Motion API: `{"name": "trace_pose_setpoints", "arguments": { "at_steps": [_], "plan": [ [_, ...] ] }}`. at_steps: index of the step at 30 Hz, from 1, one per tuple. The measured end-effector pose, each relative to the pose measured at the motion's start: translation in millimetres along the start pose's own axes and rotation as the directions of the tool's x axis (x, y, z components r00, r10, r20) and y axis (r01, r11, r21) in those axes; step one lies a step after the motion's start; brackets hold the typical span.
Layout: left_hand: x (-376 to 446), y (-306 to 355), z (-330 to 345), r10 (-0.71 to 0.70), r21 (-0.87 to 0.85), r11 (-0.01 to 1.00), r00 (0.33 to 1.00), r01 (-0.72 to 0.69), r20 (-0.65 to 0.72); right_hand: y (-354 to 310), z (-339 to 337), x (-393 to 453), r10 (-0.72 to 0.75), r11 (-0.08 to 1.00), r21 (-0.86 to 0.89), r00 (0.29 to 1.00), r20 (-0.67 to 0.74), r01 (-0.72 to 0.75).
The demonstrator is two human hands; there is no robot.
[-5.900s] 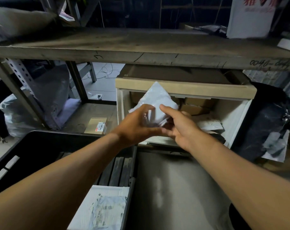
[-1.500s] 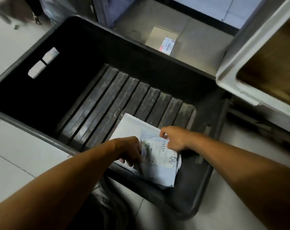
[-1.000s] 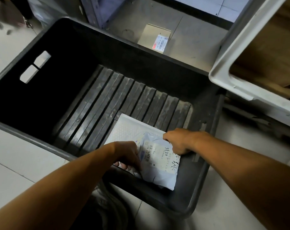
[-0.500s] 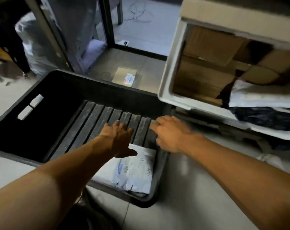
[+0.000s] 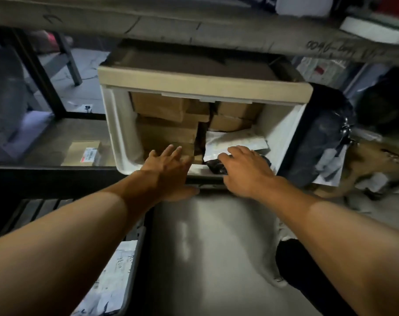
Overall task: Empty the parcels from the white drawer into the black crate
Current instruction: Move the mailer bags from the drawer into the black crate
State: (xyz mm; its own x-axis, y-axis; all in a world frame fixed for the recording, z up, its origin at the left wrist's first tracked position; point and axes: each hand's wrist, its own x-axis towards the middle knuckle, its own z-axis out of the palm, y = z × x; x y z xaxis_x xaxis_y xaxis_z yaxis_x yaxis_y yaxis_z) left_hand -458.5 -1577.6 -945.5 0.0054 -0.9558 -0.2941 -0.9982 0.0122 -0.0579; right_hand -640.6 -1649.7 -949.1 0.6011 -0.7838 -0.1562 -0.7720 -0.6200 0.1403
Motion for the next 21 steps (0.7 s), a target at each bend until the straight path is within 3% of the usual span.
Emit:
{"name": "trace_pose_setpoints", "arguments": {
  "at_steps": [5, 9, 18, 21],
  "plan": [
    [45, 24, -14, 0.073, -0.018, 0.997, 0.995, -0.075, -0.066, 53, 4, 18, 0.075, 0.988, -0.136, 0.997, -0.029, -0.078],
    [76, 30, 1, 0.115, -0.040, 0.992, 0.992, -0.118, -0.060, 78, 9, 41, 0.033, 0.971, -0.238, 0.999, -0.008, -0.034],
    [94, 19, 9, 0.078, -0.257, 0.960, 0.989, -0.109, -0.129, 80, 4, 69, 0.063, 0.994, -0.076, 0.983, -0.175, -0.077],
    [83, 14, -1, 0.001, -0.266, 0.961, 0.963, -0.075, -0.270, 74, -9, 59, 0.046, 0.997, -0.041, 0.965, -0.259, -0.059]
  ]
}}
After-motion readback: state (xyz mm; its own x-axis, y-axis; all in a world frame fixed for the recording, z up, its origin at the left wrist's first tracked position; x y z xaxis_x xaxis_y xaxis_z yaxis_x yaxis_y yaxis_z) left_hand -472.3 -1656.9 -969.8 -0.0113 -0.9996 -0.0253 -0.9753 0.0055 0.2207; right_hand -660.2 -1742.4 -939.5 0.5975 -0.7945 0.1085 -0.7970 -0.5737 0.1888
